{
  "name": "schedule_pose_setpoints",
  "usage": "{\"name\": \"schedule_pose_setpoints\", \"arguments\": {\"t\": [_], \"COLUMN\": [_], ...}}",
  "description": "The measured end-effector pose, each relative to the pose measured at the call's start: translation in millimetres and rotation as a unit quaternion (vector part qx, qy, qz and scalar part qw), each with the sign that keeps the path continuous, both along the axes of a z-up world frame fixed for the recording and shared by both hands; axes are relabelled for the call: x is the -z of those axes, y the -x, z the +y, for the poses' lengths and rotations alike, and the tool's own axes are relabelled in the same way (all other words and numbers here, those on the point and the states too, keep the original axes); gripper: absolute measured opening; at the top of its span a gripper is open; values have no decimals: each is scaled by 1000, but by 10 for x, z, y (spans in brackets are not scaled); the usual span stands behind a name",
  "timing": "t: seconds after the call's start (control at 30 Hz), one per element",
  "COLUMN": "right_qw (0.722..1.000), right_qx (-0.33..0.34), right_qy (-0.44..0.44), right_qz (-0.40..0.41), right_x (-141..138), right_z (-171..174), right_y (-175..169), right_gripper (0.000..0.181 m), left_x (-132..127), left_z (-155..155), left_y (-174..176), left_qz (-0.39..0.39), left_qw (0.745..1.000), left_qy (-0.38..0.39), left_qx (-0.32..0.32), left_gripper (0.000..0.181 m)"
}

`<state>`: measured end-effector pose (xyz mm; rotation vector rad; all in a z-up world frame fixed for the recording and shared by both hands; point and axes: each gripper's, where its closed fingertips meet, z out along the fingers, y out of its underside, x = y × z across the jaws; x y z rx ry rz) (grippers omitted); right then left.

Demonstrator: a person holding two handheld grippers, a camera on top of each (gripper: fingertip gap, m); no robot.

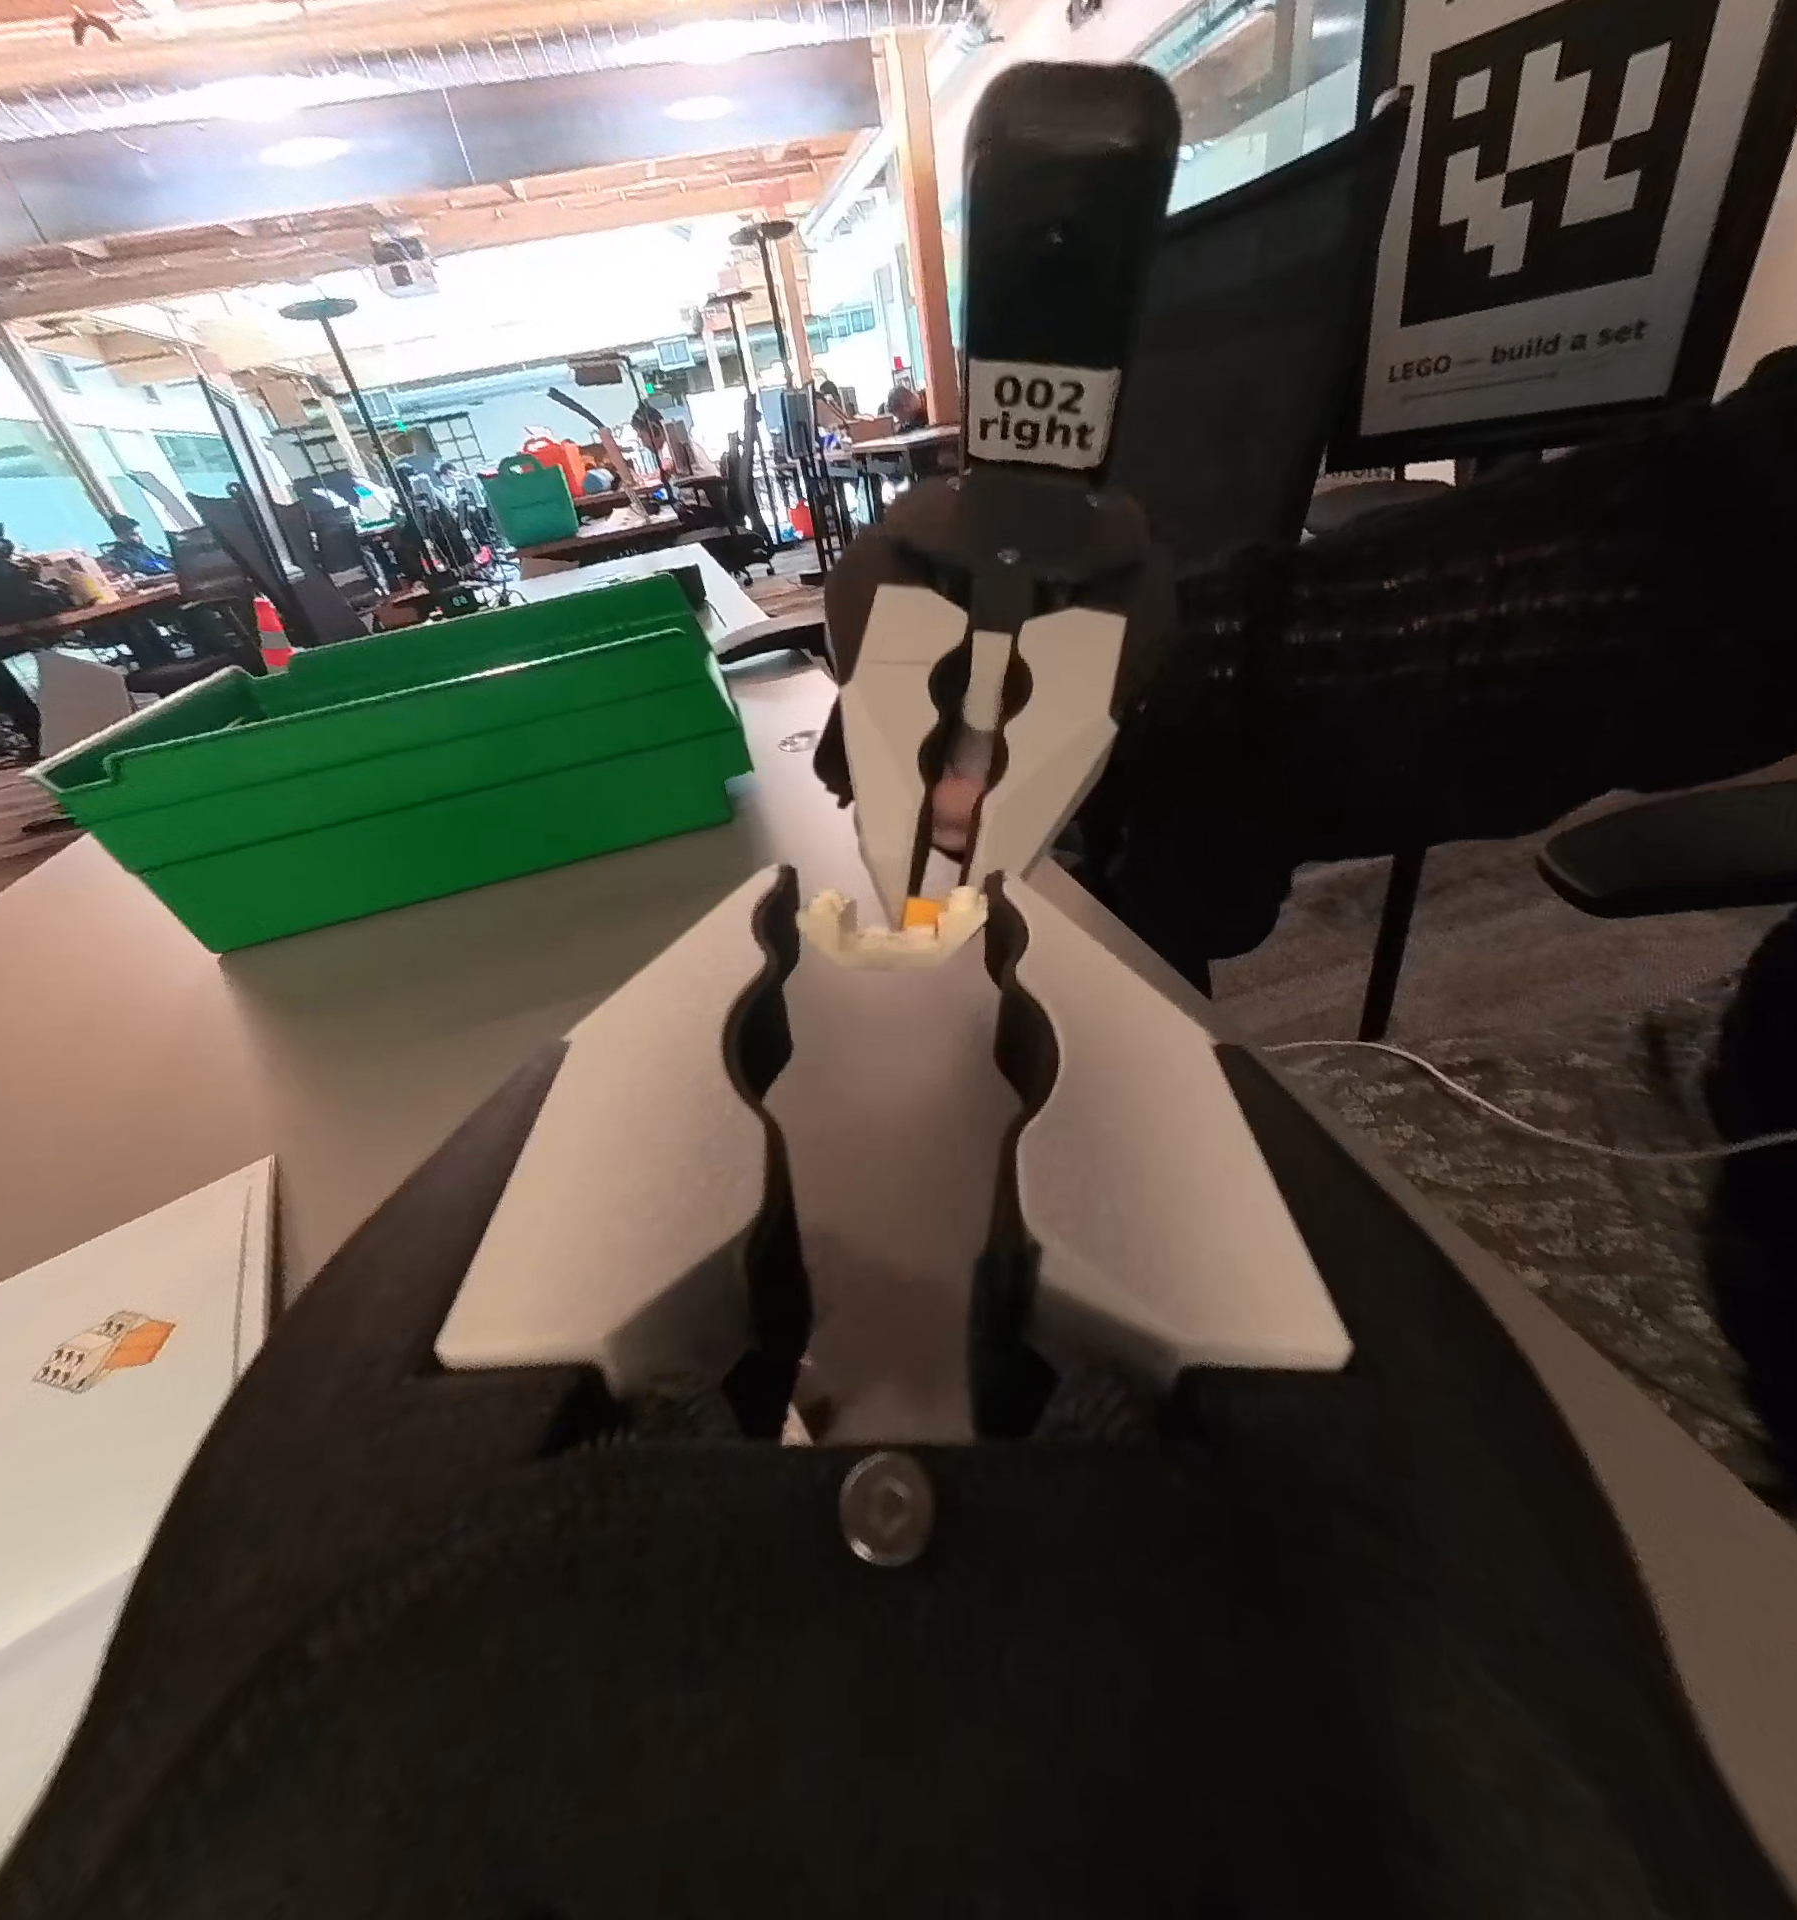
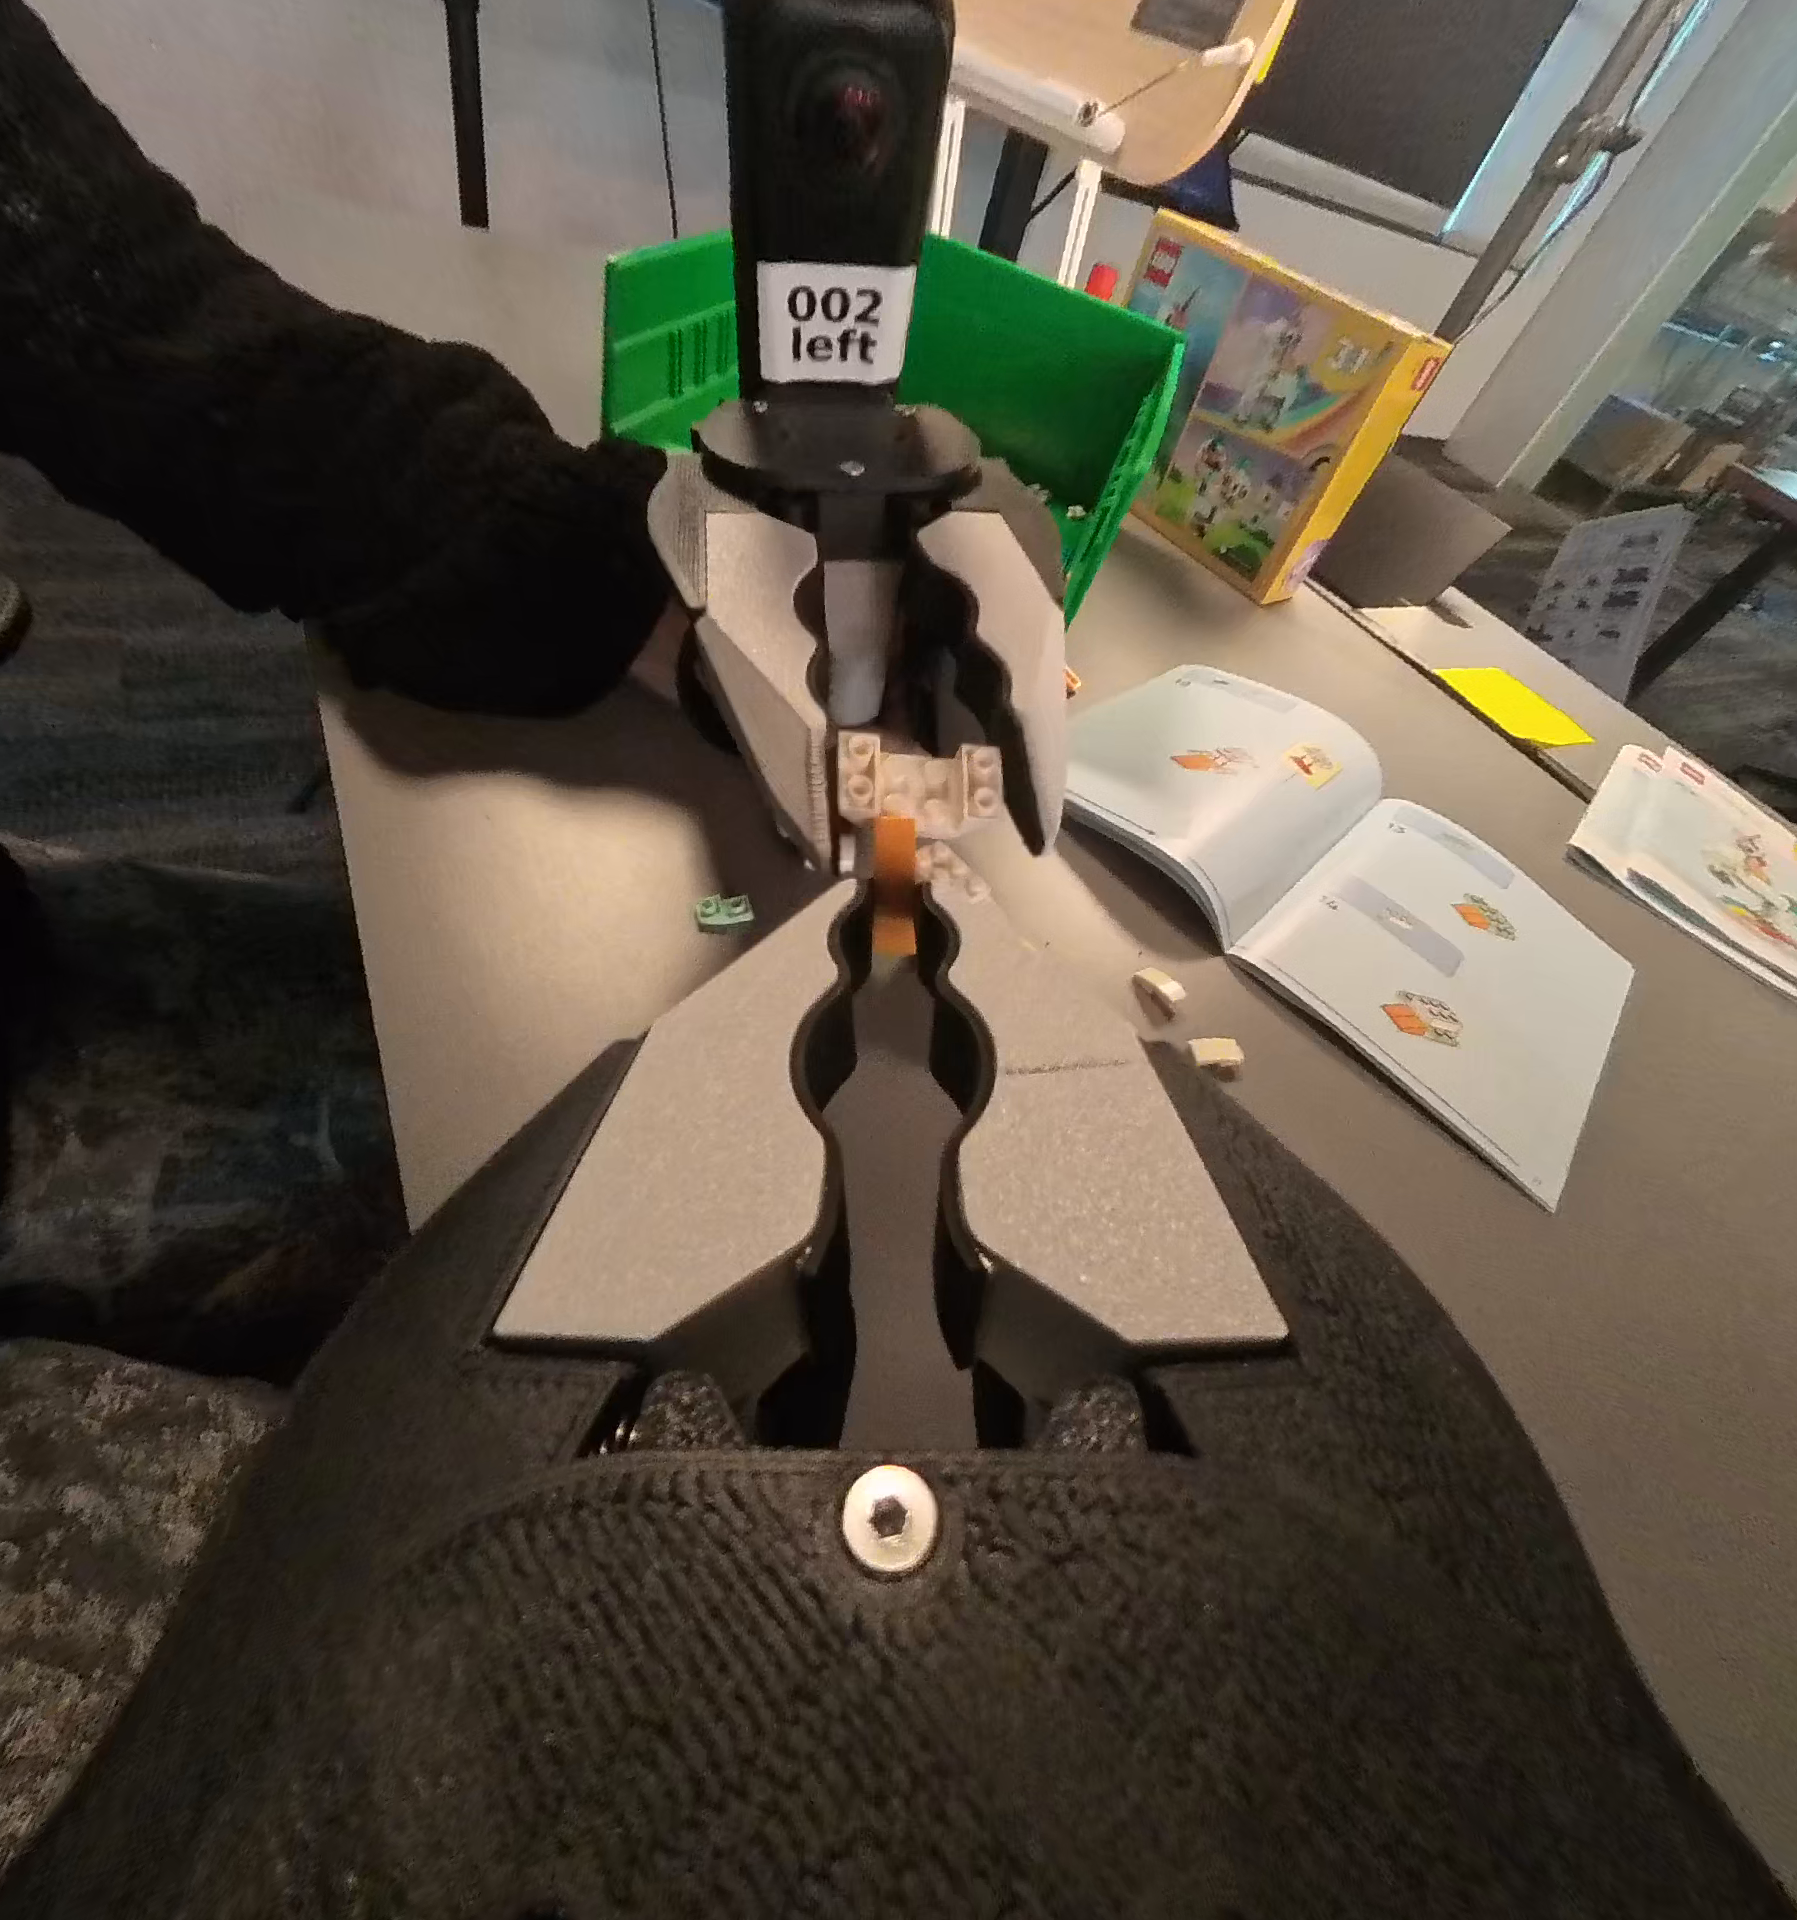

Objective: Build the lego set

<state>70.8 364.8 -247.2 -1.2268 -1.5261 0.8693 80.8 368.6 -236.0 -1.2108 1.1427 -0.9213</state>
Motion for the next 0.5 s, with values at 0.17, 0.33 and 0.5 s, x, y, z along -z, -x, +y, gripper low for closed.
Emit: {"name": "schedule_pose_setpoints", "arguments": {"t": [0.17,0.33,0.5], "right_qw": [1000,1000,998], "right_qx": [-6,-8,-11], "right_qy": [3,14,43], "right_qz": [6,21,52], "right_x": [5,-20,-70], "right_z": [-32,-49,-52], "right_y": [-17,-26,-9], "right_gripper": [6,6,6], "left_x": [24,22,-21], "left_z": [-23,-35,-101], "left_y": [-20,-21,-21], "left_qz": [11,9,-5], "left_qw": [1000,1000,1000], "left_qy": [-7,-6,-4], "left_qx": [4,9,30], "left_gripper": [35,35,35]}}
